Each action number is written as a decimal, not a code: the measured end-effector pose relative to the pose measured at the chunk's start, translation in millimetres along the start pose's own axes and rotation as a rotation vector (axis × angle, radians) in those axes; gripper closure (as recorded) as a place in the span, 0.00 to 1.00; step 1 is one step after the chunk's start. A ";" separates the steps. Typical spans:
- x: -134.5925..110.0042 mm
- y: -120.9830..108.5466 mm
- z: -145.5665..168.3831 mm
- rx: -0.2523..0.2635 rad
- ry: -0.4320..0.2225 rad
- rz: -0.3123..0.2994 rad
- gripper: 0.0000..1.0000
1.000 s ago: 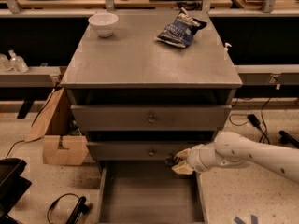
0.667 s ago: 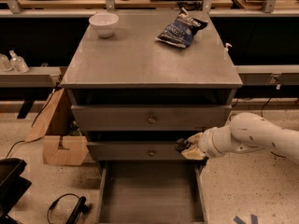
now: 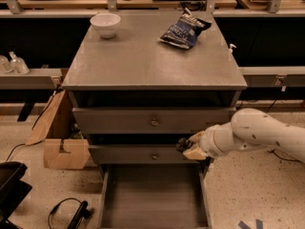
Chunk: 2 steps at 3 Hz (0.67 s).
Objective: Pick rxbar chocolate from bottom drawer and place on counter
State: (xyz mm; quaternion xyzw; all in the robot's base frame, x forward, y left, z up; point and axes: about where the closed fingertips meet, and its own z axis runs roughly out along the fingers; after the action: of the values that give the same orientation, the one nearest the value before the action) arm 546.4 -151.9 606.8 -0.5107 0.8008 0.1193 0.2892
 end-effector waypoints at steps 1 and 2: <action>-66.0 3.6 -48.3 0.024 0.044 -0.066 1.00; -135.0 -5.2 -106.8 0.069 0.075 -0.131 1.00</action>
Offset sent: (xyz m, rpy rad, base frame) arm 0.0323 0.0719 0.2987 -0.2150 -0.1587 0.0864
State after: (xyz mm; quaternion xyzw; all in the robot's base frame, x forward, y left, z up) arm 556.6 -105.1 772.2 -0.5561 0.7794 0.0535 0.2837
